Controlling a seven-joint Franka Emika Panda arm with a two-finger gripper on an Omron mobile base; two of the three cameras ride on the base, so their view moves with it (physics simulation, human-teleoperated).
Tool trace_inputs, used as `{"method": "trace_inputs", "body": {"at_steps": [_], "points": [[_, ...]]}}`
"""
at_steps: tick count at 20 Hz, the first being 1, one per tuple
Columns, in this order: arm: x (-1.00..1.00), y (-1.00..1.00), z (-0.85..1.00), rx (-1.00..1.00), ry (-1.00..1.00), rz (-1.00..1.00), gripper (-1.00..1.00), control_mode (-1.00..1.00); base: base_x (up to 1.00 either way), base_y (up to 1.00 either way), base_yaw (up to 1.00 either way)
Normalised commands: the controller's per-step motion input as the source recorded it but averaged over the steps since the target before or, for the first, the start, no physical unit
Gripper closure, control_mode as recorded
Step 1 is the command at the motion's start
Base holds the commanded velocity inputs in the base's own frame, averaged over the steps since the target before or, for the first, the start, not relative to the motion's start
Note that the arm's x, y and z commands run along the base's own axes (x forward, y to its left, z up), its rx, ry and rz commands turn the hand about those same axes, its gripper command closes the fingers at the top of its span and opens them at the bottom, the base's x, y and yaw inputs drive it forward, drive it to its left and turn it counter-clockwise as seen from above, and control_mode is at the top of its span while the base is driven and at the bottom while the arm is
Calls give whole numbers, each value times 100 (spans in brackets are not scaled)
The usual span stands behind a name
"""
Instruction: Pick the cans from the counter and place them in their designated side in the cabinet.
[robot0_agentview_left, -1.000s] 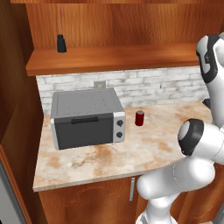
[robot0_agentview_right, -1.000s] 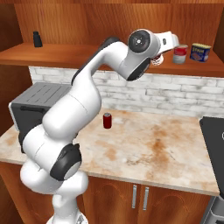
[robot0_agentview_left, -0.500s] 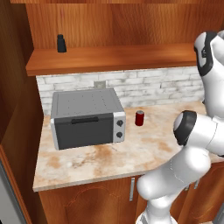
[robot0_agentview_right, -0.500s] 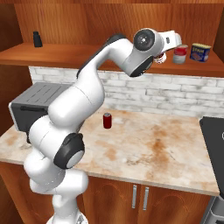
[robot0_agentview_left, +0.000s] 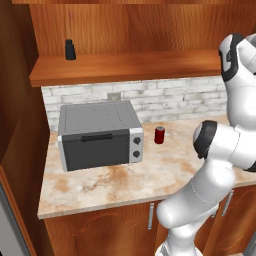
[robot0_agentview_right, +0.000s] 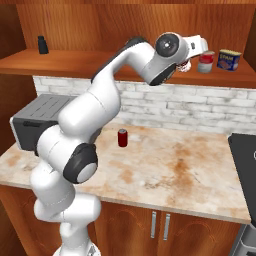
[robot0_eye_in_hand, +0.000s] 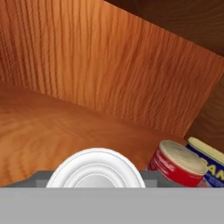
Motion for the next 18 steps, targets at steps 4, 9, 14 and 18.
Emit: {"method": "trace_inputs", "body": {"at_steps": [4, 9, 14, 18], "points": [[8, -5, -11, 0, 0, 0, 100, -100, 0, 0, 0], [11, -4, -8, 0, 0, 0, 100, -100, 0, 0, 0], [13, -2, -5, 0, 0, 0, 100, -100, 0, 0, 0], [12, -1, -6, 0, 0, 0, 100, -100, 0, 0, 0]]}}
